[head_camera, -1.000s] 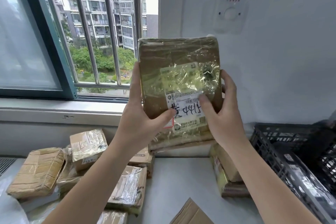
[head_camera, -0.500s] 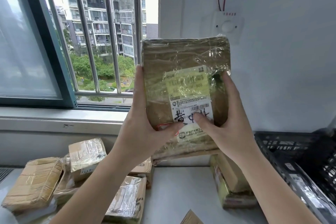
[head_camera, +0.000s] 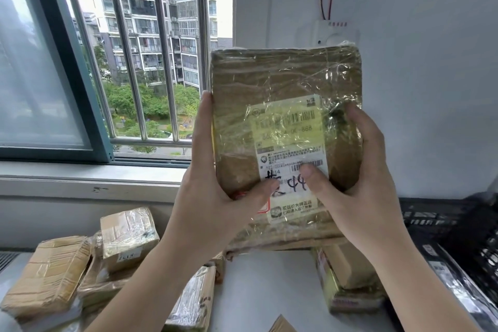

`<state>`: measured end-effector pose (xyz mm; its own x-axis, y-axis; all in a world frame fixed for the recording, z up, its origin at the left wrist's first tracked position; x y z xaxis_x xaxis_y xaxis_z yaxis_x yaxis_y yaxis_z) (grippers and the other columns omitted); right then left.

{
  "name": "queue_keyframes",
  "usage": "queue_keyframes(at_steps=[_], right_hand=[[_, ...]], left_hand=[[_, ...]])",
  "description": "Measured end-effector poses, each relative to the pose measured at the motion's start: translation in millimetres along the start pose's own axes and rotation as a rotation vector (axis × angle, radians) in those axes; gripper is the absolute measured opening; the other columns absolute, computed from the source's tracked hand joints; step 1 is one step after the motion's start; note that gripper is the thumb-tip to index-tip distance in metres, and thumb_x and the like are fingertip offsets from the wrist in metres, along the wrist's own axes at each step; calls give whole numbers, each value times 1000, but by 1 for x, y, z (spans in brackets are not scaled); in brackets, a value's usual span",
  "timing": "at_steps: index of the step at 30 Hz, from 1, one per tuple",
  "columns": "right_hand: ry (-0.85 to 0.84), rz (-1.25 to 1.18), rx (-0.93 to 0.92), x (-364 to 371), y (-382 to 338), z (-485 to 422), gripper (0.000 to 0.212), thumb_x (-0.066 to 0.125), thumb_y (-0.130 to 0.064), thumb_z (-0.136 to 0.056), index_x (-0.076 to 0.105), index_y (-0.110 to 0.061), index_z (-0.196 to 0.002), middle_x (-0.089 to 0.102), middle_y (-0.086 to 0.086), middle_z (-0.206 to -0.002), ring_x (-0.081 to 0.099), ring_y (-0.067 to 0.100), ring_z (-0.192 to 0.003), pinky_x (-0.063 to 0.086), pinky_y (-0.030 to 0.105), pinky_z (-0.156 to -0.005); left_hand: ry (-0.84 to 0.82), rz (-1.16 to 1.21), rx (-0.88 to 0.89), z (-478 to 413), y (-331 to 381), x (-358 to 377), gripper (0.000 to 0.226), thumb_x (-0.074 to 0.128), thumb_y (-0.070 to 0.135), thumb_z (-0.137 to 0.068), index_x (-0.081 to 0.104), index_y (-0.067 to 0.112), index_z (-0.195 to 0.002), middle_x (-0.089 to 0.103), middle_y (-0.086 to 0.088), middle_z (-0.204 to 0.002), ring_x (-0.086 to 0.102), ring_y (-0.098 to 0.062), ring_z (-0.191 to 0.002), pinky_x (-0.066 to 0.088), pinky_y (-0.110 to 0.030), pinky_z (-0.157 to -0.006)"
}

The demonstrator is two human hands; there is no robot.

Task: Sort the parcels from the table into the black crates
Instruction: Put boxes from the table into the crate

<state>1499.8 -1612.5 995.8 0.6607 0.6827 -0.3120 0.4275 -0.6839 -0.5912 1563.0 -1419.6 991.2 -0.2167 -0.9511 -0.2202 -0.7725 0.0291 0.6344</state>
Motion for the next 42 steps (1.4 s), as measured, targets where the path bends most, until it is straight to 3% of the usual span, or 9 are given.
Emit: queue_keyframes(at_steps=[7, 17, 21, 25, 28, 31, 34, 38, 42], right_hand=[[-30, -24, 36, -10, 10, 1, 83, 70, -56, -78, 24, -45, -147, 32, -39, -143, 33, -17, -131, 26, -3, -96], [-126, 24, 130, -48, 60, -4, 77, 67, -57, -82, 20, -56, -144, 28, -52, -130, 28, -32, -116, 28, -4, -85], [-190, 104, 235, -64, 84, -4, 77, 65, -57, -85, 21, -48, -148, 38, -21, -148, 38, -4, -125, 33, 24, -94], [-224, 167, 396, -87, 102, 0, 79, 65, -61, -84, 22, -45, -148, 40, -6, -152, 43, 19, -135, 37, 32, -94], [-210, 204, 462, -111, 104, 5, 78, 66, -56, -85, 24, -41, -149, 40, -1, -152, 48, 23, -131, 43, 42, -103], [-194, 275, 544, -143, 106, 12, 78, 66, -57, -85, 24, -42, -149, 51, -3, -139, 67, 8, -97, 50, 24, -75], [-189, 348, 605, -180, 107, 15, 77, 67, -56, -86, 26, -41, -149, 59, -14, -99, 60, -1, -54, 44, 12, -43], [-183, 442, 601, -235, 114, 16, 76, 67, -51, -87, 27, -37, -150, 58, -10, -90, 49, -3, -37, 39, 17, -36], [-176, 539, 595, -291, 140, 17, 75, 65, -57, -86, 27, -39, -149, 52, -9, -104, 59, 5, -56, 43, 16, -39]], left_hand=[[-14, -41, -13, -2, 7, 14, 118, 83, 17, -75, -1, 56, -149, 49, 43, -128, 68, 6, -96, 56, -15, -70], [-47, -114, -221, -6, 0, 75, 121, 85, 30, -76, -8, 54, -151, 58, 25, -127, 66, 7, -98, 51, -7, -74], [-164, -163, -433, -20, -8, 104, 126, 84, 37, -73, -15, 48, -151, 51, 10, -137, 59, -6, -112, 50, -23, -92], [-271, -206, -590, -34, -11, 134, 131, 85, 43, -70, -14, 39, -154, 53, 21, -102, 56, -1, -84, 47, -11, -59], [-382, -219, -617, -41, -7, 160, 128, 84, 43, -72, -13, 31, -155, 59, 11, -107, 60, -12, -91, 51, -24, -73], [-479, -217, -626, -45, -1, 190, 123, 84, 43, -72, -4, 23, -156, 61, -1, -124, 60, -22, -105, 50, -33, -89], [-526, -152, -606, -47, 10, 222, 121, 88, 45, -67, 8, 20, -154, 58, -2, -129, 57, -25, -118, 46, -38, -103], [-565, -111, -555, -50, 29, 271, 117, 90, 48, -61, 19, 20, -150, 49, -2, -138, 46, -25, -130, 39, -43, -111], [-665, -161, -463, -53, 43, 332, 130, 88, 59, -56, 13, 15, -152, 39, -5, -149, 39, -27, -137, 36, -46, -114]])
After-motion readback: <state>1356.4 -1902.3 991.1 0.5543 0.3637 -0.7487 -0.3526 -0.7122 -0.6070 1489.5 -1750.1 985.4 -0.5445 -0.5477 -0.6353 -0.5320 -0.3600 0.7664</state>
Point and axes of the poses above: each hand's wrist, its own z-axis away from the middle knuckle, its own x-axis out of the palm, y = z × x, the point moved 2 cm from there along -z, towards the middle knuckle
